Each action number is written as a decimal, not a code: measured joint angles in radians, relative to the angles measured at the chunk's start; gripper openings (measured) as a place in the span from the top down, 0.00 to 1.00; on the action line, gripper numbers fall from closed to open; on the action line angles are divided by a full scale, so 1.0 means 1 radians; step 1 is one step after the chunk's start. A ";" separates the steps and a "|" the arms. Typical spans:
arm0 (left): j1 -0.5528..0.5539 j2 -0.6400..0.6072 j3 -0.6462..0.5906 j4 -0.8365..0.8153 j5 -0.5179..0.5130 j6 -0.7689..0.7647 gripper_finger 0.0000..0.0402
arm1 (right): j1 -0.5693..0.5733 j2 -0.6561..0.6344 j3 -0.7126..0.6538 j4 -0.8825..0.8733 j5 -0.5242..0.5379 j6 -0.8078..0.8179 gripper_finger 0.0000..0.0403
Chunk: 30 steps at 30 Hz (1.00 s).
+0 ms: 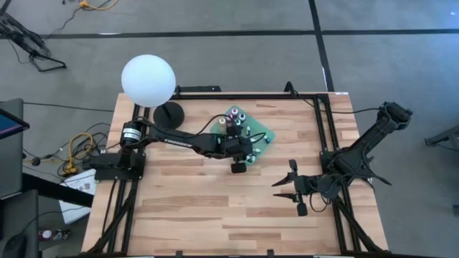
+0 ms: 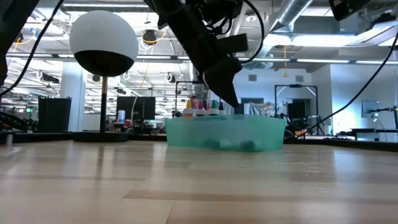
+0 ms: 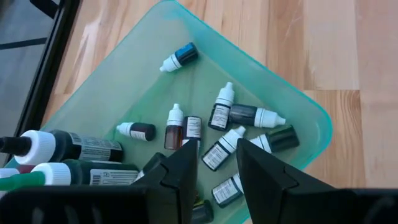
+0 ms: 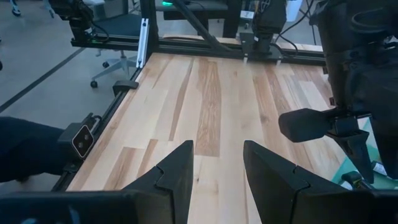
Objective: Pick & Place food coloring
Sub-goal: Return to Home Position
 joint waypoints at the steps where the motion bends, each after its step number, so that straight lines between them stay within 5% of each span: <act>1: -0.001 0.000 0.000 0.000 0.000 0.000 0.73 | 0.000 0.000 0.000 0.000 0.000 -0.001 0.67; 14: -0.053 -0.012 0.056 -0.023 0.045 0.063 0.73 | -0.017 -0.021 0.000 0.001 0.054 -0.085 0.67; 30: -0.137 -0.333 0.068 -0.147 0.053 0.184 0.73 | -0.060 -0.142 0.000 -0.164 0.245 -0.159 0.67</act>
